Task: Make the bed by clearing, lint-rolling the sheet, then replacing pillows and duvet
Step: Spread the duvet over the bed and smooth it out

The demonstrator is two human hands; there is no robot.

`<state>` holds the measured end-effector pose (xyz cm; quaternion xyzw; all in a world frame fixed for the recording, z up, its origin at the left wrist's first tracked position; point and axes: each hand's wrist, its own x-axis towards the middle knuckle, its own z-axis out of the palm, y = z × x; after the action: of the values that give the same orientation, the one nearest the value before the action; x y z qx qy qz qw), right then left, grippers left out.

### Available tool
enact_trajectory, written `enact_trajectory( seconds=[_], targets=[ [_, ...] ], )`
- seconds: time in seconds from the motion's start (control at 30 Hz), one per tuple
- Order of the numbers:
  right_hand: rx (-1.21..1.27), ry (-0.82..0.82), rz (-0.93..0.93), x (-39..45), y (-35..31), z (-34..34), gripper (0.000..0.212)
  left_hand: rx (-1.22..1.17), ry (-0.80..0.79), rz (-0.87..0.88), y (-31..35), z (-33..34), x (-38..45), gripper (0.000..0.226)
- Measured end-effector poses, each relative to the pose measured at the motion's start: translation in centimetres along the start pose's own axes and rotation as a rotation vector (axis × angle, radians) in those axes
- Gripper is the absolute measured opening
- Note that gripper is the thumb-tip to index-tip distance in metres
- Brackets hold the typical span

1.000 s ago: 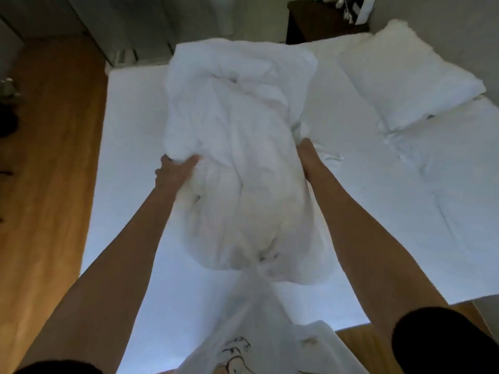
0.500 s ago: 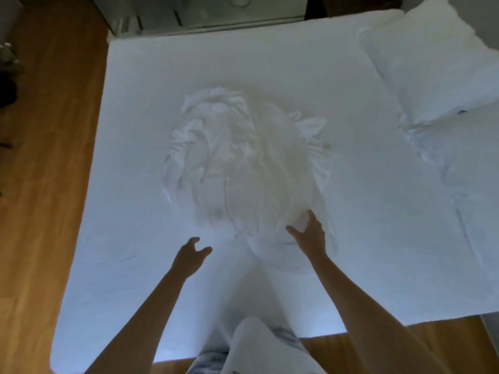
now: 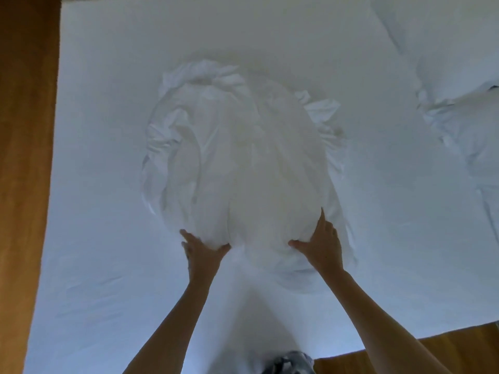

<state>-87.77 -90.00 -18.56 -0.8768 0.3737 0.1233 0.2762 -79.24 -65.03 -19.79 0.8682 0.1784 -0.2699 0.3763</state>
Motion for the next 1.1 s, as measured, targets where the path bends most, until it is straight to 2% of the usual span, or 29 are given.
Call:
enact_trajectory(
  seconds=[0.07,0.13,0.3,0.37,0.43,0.6,0.73,0.83,0.9,0.97,1.03,1.1],
  targets=[
    [-0.012,0.073,-0.006,1.0,-0.2,0.8,0.116,-0.119,0.074,-0.084,1.3,0.9,2.6,0.141],
    [-0.066,0.099,-0.021,1.9,-0.6,1.7,0.107,-0.184,0.170,-0.128,2.0,1.7,4.6,0.134],
    [-0.065,0.074,0.011,3.9,-3.3,2.0,0.078,-0.285,0.342,-0.124,5.6,3.6,6.4,0.066],
    [-0.056,0.072,0.013,4.3,-4.2,0.7,0.064,-0.303,0.375,-0.055,7.6,3.2,5.7,0.046],
    [0.035,0.124,-0.012,3.9,-5.1,-1.7,0.055,-0.398,0.380,0.090,9.8,1.3,4.0,0.033],
    [0.215,0.336,-0.118,3.0,-9.9,-11.8,0.053,-0.458,0.558,0.544,20.5,-8.5,0.7,0.031],
    [0.301,0.505,-0.264,2.4,-14.5,-21.0,0.038,-0.474,0.584,0.646,26.8,-16.3,-1.8,0.028],
    [0.305,0.631,-0.343,2.8,-16.9,-26.1,0.033,-0.465,0.553,0.681,29.2,-19.7,-3.4,0.038],
    [0.263,0.719,-0.367,5.0,-17.8,-27.5,0.035,-0.328,0.589,0.659,30.7,-20.5,-2.4,0.047],
    [0.088,0.731,-0.364,8.8,-18.0,-27.0,0.041,-0.046,0.546,0.579,31.7,-20.0,0.2,0.074],
    [-0.156,0.572,-0.292,11.8,-16.7,-24.7,0.055,0.262,0.381,0.508,29.7,-18.5,3.5,0.086],
    [-0.250,0.446,-0.251,12.5,-14.5,-21.2,0.069,0.468,0.232,0.430,25.1,-16.1,6.0,0.088]
  ],
)
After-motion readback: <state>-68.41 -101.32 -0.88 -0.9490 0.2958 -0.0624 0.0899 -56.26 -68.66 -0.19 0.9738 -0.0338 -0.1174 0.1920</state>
